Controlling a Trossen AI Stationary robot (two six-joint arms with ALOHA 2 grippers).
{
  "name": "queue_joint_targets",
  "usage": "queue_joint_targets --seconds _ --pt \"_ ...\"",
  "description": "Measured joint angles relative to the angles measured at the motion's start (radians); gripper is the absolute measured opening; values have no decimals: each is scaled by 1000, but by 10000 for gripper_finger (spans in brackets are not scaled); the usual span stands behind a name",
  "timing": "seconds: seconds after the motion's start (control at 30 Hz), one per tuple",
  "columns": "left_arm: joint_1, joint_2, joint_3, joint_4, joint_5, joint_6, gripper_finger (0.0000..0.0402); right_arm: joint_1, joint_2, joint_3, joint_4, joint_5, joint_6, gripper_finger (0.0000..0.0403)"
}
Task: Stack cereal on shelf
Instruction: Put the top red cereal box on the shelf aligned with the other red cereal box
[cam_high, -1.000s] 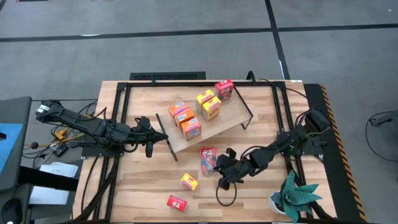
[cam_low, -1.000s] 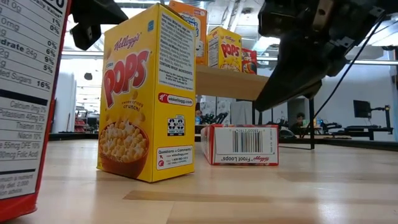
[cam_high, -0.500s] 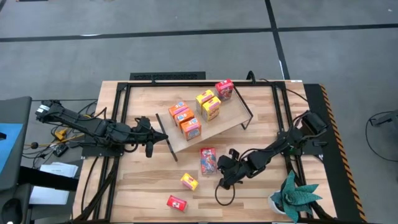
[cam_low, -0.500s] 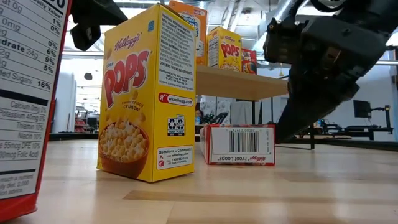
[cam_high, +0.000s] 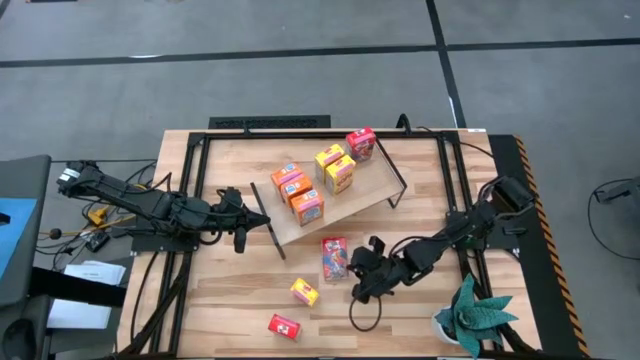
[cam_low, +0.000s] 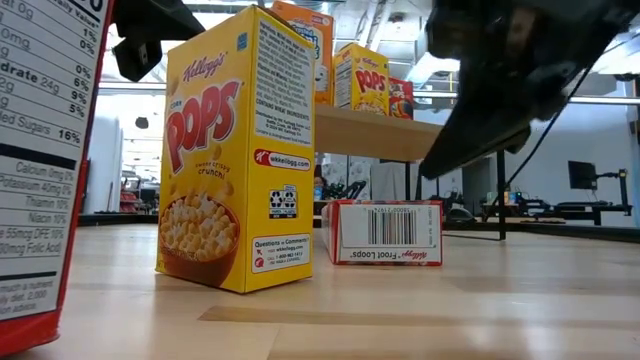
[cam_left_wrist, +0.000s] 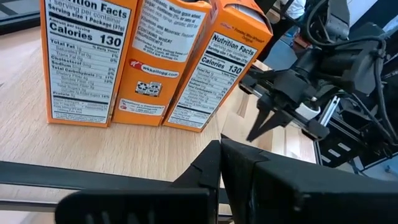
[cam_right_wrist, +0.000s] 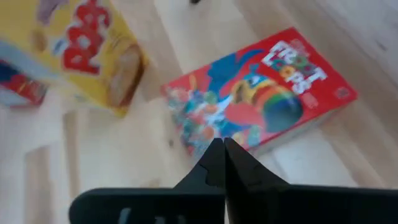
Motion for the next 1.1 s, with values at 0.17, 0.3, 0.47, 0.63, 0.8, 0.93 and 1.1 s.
queue_joint_targets --seconds 0.17,0.3,0.47,0.63,0.8,0.93,1.1 --pt "0 0 0 0 0 -4 0 -10 25 -1 31 -1 -1 18" --pt "0 0 0 -4 -4 -4 0 -9 25 -1 25 -1 -4 21" --pt "0 0 0 -6 -12 -4 0 -10 25 -1 21 -1 -29 7" --pt "0 0 0 -10 -29 -4 0 -10 25 -18 28 -1 -13 18" --pt "0 0 0 -17 -32 -4 0 -10 25 -39 50 -1 -9 19" --pt "0 0 0 -19 -32 -4 0 -10 25 -43 73 -1 -2 8" --pt "0 0 0 -19 -32 2 0 -10 22 -43 161 0 -35 14"
